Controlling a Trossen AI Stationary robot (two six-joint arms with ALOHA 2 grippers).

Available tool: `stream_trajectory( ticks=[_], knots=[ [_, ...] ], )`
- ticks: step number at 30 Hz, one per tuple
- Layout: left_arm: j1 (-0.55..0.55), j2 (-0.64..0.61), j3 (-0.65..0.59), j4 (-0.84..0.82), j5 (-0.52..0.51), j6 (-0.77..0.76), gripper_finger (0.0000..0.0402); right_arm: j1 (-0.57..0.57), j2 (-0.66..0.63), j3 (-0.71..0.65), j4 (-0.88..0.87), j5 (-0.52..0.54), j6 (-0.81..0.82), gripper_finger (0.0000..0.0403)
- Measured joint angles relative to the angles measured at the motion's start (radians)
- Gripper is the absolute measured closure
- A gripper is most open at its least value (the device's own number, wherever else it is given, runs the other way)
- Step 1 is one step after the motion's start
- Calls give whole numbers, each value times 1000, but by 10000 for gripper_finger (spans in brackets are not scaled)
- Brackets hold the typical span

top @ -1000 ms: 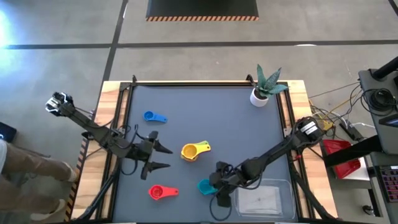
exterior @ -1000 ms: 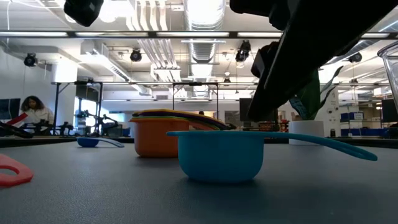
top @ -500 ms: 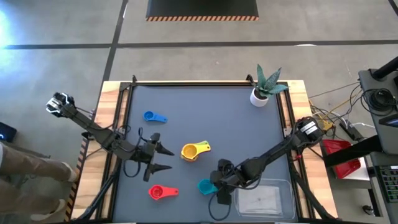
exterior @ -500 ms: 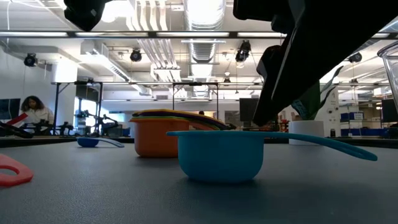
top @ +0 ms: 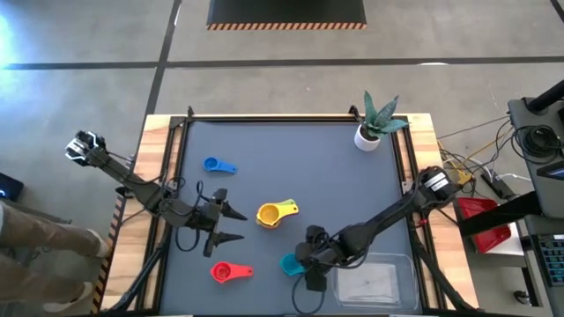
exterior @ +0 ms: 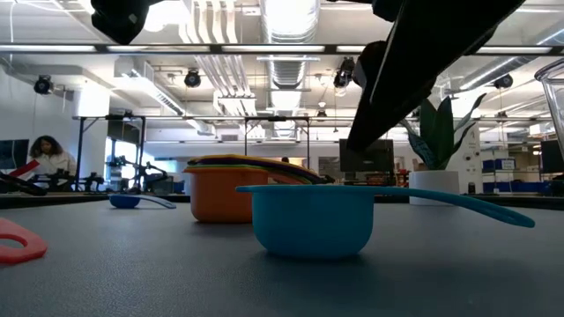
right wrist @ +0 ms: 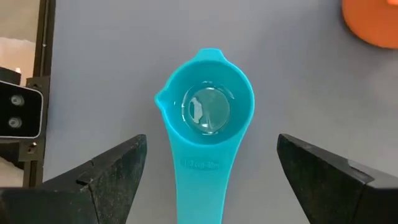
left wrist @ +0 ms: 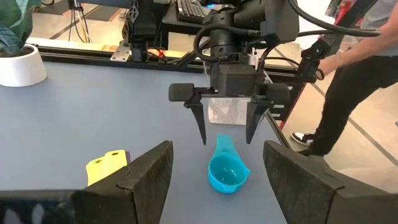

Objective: Nest measuring cups in basket
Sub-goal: Stack the light blue measuring cup on top of the yellow measuring cup

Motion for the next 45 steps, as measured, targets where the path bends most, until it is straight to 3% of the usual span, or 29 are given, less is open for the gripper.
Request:
stream_trajectory(
  ticks=[14, 21, 28, 40, 45],
  knots=[
    [0, 0, 0, -2, 0, 10, 168, 0, 208, 226, -261, -40, -9, 53],
    [0, 0, 0, -3, 0, 10, 168, -5, 244, 257, -298, -106, -10, 59],
    [0, -1, 0, -6, 0, 10, 168, -13, 234, 257, -315, -99, -9, 112],
    [0, -1, 0, -8, 0, 10, 168, -20, 232, 257, -336, -98, -6, 256],
    [0, -1, 0, -8, 1, 9, 168, -20, 226, 257, -336, -98, -12, 257]
  ],
)
